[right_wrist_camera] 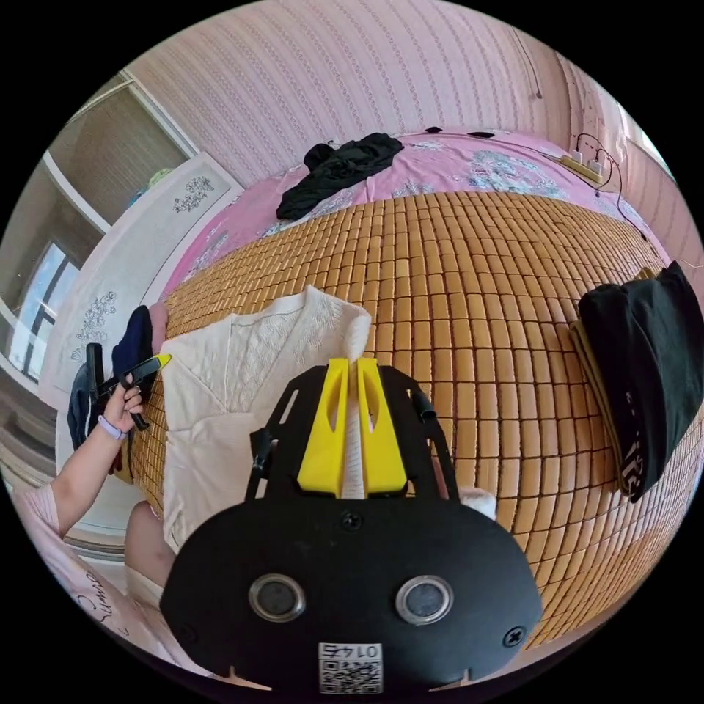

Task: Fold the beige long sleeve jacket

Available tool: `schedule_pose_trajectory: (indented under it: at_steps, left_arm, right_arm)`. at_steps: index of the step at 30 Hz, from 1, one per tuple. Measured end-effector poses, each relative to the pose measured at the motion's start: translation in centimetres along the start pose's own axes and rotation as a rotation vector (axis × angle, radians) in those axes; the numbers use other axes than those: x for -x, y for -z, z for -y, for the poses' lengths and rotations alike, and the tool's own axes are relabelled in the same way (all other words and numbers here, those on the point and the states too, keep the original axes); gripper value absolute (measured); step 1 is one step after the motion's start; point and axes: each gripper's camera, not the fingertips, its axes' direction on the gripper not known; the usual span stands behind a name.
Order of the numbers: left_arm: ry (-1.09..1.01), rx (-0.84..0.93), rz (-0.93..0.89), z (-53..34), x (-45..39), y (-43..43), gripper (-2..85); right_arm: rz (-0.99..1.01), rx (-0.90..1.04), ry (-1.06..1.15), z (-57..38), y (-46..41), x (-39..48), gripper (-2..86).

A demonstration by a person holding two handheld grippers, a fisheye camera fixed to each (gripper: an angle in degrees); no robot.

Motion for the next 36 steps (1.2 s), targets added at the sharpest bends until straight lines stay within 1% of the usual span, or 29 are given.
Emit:
schedule_pose_trajectory:
  at_steps: [3, 5, 7, 9, 11, 13, 15, 17, 20, 22, 24, 26, 27, 28, 29, 30, 32, 33, 34, 36]
  left_arm:
    - [-0.132, -0.087, -0.086, -2.0, -2.3, 3.9, -0.7]
    - [-0.206, -0.12, -0.123, -4.3, -3.3, 6.3, -0.6]
    - [-0.262, -0.11, -0.173, -8.6, -4.0, 8.8, -0.6]
    - [-0.277, -0.061, -0.236, -12.6, -4.1, 9.8, -0.5]
    - [-0.239, 0.037, -0.24, -16.8, -3.8, 9.7, -0.4]
    - [-0.131, 0.14, -0.201, -22.3, -2.9, 8.9, -0.4]
    - [-0.034, 0.179, -0.174, -25.4, -2.2, 8.5, -0.4]
    - [0.034, 0.165, -0.181, -27.3, -2.1, 8.6, -0.6]
    - [0.013, 0.141, -0.143, -28.3, -3.9, 8.4, -0.8]
    - [-0.057, 0.14, -0.088, -27.9, -6.5, 7.2, -0.8]
    - [-0.136, 0.15, -0.117, -27.6, -9.2, 5.5, -0.8]
    - [-0.229, 0.183, -0.139, -27.6, -12.4, 3.0, -0.9]
    - [-0.288, 0.204, -0.142, -27.8, -14.7, 1.1, -0.9]
    - [-0.338, 0.221, -0.147, -28.1, -16.8, -0.6, -0.9]
    - [-0.361, 0.222, -0.145, -28.4, -17.8, -1.4, -0.9]
    - [-0.397, 0.233, -0.126, -28.9, -19.4, -3.0, -0.9]
    - [-0.446, 0.295, -0.023, -29.9, -20.9, -5.2, -1.0]
    - [-0.479, 0.341, 0.099, -30.7, -21.3, -6.5, -1.0]
    - [-0.523, 0.329, 0.119, -31.7, -21.4, -7.1, -1.0]
    - [-0.514, 0.305, 0.09, -32.7, -21.1, -7.2, -1.0]
  right_arm:
    - [0.119, -0.107, 0.077, -2.9, 5.3, 0.5, 0.5]
    - [0.129, -0.133, 0.117, -5.6, 8.1, 0.8, 0.5]
    - [0.135, -0.127, 0.136, -8.9, 10.4, 0.9, 0.6]
    - [0.131, -0.056, 0.168, -13.5, 12.1, 1.4, 0.7]
    - [0.078, 0.032, 0.133, -16.8, 12.0, 1.2, 0.6]
    - [0.005, 0.112, 0.025, -19.6, 11.3, 0.3, 0.5]
    - [-0.059, 0.158, -0.092, -21.9, 10.9, -0.3, 0.2]
    - [-0.09, 0.14, -0.103, -22.2, 10.9, 0.6, 0.1]
    - [-0.11, 0.124, -0.018, -20.9, 10.0, 4.2, -0.1]
    - [-0.099, 0.151, 0.073, -19.3, 8.5, 7.2, -0.2]
    - [-0.041, 0.204, 0.237, -16.9, 5.5, 12.2, -0.2]
    - [-0.024, 0.241, 0.359, -15.2, 2.7, 16.3, -0.3]
    - [-0.022, 0.276, 0.443, -14.2, 0.8, 18.9, -0.3]
    - [-0.034, 0.294, 0.478, -13.8, -0.2, 20.1, -0.3]
    - [-0.075, 0.32, 0.537, -13.2, -2.1, 22.1, -0.3]
    - [-0.129, 0.365, 0.581, -12.8, -3.9, 23.6, -0.3]
    - [-0.204, 0.442, 0.602, -12.7, -6.5, 24.5, -0.3]
    - [-0.23, 0.52, 0.616, -13.1, -8.4, 24.7, -0.4]
    - [-0.229, 0.489, 0.624, -13.2, -8.5, 24.9, -0.4]
    - [-0.23, 0.444, 0.66, -13.4, -8.7, 25.5, -0.4]
